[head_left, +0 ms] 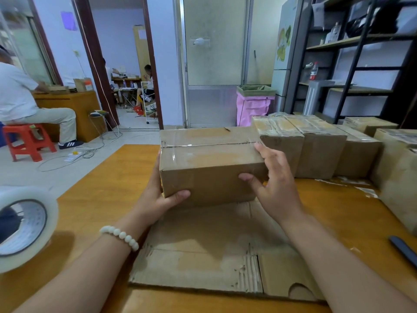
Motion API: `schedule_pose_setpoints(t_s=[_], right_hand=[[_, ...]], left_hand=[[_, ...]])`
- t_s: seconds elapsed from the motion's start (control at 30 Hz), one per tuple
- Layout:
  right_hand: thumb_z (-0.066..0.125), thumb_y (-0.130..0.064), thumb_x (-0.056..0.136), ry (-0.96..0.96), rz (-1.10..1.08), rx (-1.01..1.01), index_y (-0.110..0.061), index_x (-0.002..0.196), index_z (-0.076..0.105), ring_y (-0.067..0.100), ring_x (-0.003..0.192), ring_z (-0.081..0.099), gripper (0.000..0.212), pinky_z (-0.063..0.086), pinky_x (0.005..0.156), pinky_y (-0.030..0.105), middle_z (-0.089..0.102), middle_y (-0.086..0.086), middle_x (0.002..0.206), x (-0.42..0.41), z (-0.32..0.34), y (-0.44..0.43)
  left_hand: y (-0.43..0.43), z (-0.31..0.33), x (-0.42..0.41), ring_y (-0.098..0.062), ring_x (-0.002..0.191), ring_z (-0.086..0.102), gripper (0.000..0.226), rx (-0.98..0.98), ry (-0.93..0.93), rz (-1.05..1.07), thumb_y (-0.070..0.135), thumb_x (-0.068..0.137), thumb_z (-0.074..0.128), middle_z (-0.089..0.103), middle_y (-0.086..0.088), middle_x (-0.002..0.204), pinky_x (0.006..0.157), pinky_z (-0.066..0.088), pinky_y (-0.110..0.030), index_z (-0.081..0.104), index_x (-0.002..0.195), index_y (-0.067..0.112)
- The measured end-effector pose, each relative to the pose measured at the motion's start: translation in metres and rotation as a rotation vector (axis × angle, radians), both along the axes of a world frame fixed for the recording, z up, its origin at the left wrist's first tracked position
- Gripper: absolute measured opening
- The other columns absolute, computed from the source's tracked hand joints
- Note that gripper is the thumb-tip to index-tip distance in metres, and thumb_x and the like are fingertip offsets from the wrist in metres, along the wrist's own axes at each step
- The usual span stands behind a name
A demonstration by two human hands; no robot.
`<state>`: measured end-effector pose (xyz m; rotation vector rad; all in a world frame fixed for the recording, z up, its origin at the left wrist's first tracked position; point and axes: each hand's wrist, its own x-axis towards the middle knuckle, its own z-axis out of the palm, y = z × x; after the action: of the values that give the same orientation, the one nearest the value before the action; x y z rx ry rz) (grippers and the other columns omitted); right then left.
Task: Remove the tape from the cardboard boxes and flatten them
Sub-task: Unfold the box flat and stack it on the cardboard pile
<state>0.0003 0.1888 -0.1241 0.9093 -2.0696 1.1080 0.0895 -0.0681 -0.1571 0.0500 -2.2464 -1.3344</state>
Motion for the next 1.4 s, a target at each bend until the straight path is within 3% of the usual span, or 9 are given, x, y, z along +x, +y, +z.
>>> schedule_pose_setpoints(t_s=[0.13, 0.2, 0.33, 0.53, 0.7, 0.87, 1.07, 1.23, 1.4], right_hand=[[0.06, -0.057, 0.081, -0.029, 0.03, -0.012, -0.011, 0.138, 0.044, 0.017, 0.114, 0.042, 0.075, 0.043, 0.092, 0.034, 0.045, 0.01, 0.127, 0.005, 0.001, -0.002], [0.061, -0.065, 0.068, -0.007, -0.006, 0.005, -0.009, 0.136, 0.044, 0.02, 0.114, 0.043, 0.089, 0.039, 0.092, 0.032, 0.045, 0.013, 0.126, 0.006, 0.0, -0.006], [0.066, -0.055, 0.064, 0.055, -0.082, -0.01, -0.003, 0.126, 0.051, 0.032, 0.105, 0.053, 0.082, 0.04, 0.086, 0.031, 0.049, 0.018, 0.115, 0.005, -0.001, -0.009], [0.068, -0.048, 0.068, 0.173, -0.086, -0.036, -0.014, 0.119, 0.044, 0.02, 0.089, 0.048, 0.066, 0.042, 0.072, 0.025, 0.05, 0.016, 0.1, 0.009, 0.001, -0.012], [0.071, -0.055, 0.068, 0.17, -0.06, -0.061, -0.01, 0.123, 0.048, 0.017, 0.09, 0.046, 0.074, 0.045, 0.072, 0.026, 0.047, 0.011, 0.101, 0.009, 0.0, -0.012], [0.061, -0.053, 0.077, 0.156, -0.017, -0.133, -0.004, 0.12, 0.058, 0.001, 0.086, 0.037, 0.065, 0.049, 0.062, 0.023, 0.04, 0.003, 0.101, 0.014, 0.004, -0.011], [0.061, -0.067, 0.07, 0.095, -0.045, -0.076, -0.013, 0.124, 0.046, 0.005, 0.098, 0.037, 0.077, 0.047, 0.074, 0.026, 0.038, 0.004, 0.111, 0.013, -0.001, -0.014], [0.068, -0.056, 0.064, 0.091, -0.097, -0.083, -0.002, 0.117, 0.054, 0.016, 0.097, 0.045, 0.077, 0.046, 0.078, 0.029, 0.047, 0.015, 0.108, 0.014, 0.002, -0.017], [0.081, -0.041, 0.064, 0.132, -0.116, -0.065, -0.003, 0.115, 0.056, 0.015, 0.085, 0.045, 0.069, 0.044, 0.069, 0.025, 0.037, 0.002, 0.098, 0.012, 0.001, -0.016]], left_hand=[[-0.006, -0.004, -0.002, -0.004, 0.118, 0.056, 0.137, -0.024, -0.006, 0.002, 0.085, 0.041, 0.075, 0.057, 0.003, 0.128, 0.1, 0.048, -0.027, 0.039, 0.142, 0.0], [-0.002, -0.004, -0.003, 0.012, 0.117, 0.048, 0.137, -0.041, 0.02, 0.015, 0.078, 0.045, 0.079, 0.045, 0.017, 0.13, 0.097, 0.041, -0.008, 0.03, 0.148, 0.001], [0.014, 0.006, 0.002, 0.003, 0.138, 0.022, 0.117, -0.092, 0.199, 0.05, 0.055, 0.061, 0.079, 0.018, 0.023, 0.146, 0.107, 0.024, -0.005, -0.004, 0.144, 0.057], [0.02, 0.011, -0.001, 0.011, 0.142, 0.009, 0.107, -0.373, 0.507, 0.212, 0.036, 0.074, 0.08, 0.016, -0.02, 0.151, 0.115, 0.014, -0.01, 0.012, 0.144, -0.007], [0.012, 0.011, 0.0, 0.005, 0.144, 0.015, 0.087, -0.3, 0.476, 0.133, 0.06, 0.091, 0.05, 0.017, 0.03, 0.153, 0.118, 0.017, -0.022, 0.016, 0.148, 0.003], [0.004, 0.011, -0.002, 0.006, 0.141, 0.02, 0.075, -0.304, 0.447, 0.145, 0.062, 0.09, 0.049, 0.021, 0.037, 0.148, 0.109, 0.034, -0.061, 0.021, 0.148, 0.022], [0.0, 0.011, -0.005, 0.002, 0.144, 0.015, 0.06, -0.497, 0.482, 0.126, 0.052, 0.097, 0.045, 0.025, -0.011, 0.153, 0.116, 0.019, -0.016, 0.031, 0.142, 0.014], [0.012, 0.006, -0.011, -0.027, 0.148, 0.0, 0.072, -0.848, 0.527, 0.3, 0.046, 0.086, 0.056, 0.014, -0.016, 0.153, 0.122, 0.005, -0.039, 0.027, 0.146, 0.019], [0.025, 0.003, -0.015, -0.029, 0.148, 0.0, 0.087, -1.031, 0.458, 0.406, 0.059, 0.083, 0.05, 0.014, -0.013, 0.155, 0.117, 0.0, -0.049, 0.012, 0.15, 0.019]])
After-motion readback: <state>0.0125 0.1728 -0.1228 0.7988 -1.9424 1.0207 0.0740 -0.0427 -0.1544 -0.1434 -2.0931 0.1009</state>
